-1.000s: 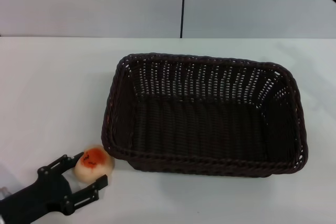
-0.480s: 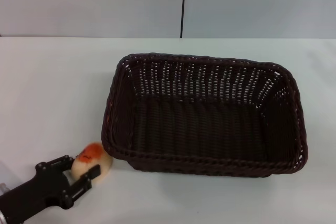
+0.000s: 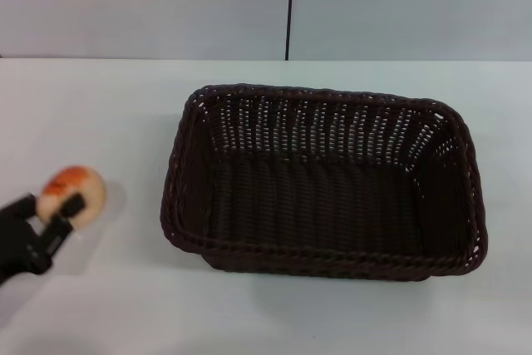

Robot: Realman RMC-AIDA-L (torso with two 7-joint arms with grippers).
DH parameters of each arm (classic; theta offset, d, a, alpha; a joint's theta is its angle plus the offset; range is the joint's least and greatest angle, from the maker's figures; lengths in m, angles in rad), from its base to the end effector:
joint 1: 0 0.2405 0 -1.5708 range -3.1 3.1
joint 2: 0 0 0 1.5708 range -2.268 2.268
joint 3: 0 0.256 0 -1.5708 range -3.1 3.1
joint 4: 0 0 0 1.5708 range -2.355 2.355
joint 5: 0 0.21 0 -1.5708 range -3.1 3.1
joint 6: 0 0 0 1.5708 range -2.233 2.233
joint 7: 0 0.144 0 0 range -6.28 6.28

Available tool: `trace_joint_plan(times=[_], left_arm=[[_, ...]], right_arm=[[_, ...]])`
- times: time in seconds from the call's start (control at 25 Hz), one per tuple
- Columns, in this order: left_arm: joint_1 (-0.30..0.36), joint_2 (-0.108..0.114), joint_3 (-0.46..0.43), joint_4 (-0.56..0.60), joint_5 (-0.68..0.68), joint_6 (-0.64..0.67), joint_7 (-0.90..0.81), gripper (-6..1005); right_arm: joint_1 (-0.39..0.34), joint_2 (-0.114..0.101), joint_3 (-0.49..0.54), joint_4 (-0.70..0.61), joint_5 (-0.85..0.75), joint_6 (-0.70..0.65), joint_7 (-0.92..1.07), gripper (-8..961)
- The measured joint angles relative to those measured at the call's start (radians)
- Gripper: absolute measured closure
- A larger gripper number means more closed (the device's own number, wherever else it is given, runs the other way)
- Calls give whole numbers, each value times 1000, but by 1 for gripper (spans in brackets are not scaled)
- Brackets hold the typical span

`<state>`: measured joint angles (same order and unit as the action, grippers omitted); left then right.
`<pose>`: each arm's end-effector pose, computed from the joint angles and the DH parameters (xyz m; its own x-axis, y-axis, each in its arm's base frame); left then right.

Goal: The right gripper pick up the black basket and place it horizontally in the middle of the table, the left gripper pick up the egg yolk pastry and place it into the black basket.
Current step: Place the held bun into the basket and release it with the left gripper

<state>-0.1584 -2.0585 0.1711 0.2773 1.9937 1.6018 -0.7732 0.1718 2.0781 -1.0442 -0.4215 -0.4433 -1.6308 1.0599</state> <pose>-0.3789 0.1914 0.0001 0.6343 0.2379 0.7356 0.7063 -0.5653 -0.4261 0.3208 0.2634 0.0943 0.0950 0.3217 -0.9421 -0.8580 -0.4533 -0.2414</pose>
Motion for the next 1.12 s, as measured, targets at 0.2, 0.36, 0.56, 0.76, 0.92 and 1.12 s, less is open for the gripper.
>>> trace_joint_plan(times=[0.2,0.36,0.56,0.76,0.92,1.12], left_arm=[[-35,-2,-103,58,-2,167,0,753],[-97,-11,-93,35,5,214,12,785],[-194,-14,-8,-91,8,184,68,815],[-285,-14,77,-214,9,66,123,832],[-311,-11,89,-246,6,2,105,846],[-267,-4,22,-226,-4,25,106,541]], right_arm=[[-3,0,29,46,1,-3,0,234],[-5,1,29,62,0,-8,0,234],[-10,0,29,84,1,-30,-1,233],[-11,-1,30,106,2,-42,-1,233],[-13,-1,35,127,2,-54,-6,233],[-13,-1,47,151,2,-55,-39,233]])
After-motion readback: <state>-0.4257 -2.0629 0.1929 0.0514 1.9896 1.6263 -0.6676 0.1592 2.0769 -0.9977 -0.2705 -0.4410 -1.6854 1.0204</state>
